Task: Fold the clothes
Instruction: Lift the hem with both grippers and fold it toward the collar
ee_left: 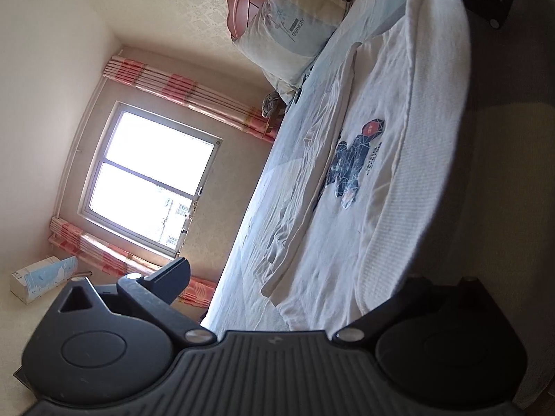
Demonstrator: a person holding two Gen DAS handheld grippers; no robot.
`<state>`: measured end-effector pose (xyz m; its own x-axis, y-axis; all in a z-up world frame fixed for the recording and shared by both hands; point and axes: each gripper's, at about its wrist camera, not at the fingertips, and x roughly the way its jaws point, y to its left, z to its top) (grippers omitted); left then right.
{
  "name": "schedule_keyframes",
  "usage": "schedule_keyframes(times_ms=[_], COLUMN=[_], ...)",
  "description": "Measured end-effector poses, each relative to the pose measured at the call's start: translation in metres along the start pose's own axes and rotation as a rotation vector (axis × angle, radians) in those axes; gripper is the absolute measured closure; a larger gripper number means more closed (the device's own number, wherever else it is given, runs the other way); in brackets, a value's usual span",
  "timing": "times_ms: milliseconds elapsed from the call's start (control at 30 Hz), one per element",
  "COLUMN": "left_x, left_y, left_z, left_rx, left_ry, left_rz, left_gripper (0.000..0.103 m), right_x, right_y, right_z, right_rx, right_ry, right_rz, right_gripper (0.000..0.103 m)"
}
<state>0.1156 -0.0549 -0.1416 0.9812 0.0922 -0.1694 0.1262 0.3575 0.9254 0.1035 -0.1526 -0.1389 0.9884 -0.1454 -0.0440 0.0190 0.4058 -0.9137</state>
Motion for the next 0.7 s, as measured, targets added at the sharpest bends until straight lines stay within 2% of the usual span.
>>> schedule_keyframes(times_ms=[367,700], left_x=[0.054,0.117], left_y=[0.047,0.061], left_z=[0.031,0.053], left_rx=[-0.013,-0.009], left_ry=[0.112,0.271], left_rz=[-0.071,-0.052], left_gripper=[0.000,0.000], right_x=[0.047,0.105], right_y=[-0.035,-0.064], right_z=[0.017,0.022], right_rx=[-0.008,0.063], right_ry=[0.014,-0.003], right_rz=[0.072,0.123], right_gripper=[0.000,0.000])
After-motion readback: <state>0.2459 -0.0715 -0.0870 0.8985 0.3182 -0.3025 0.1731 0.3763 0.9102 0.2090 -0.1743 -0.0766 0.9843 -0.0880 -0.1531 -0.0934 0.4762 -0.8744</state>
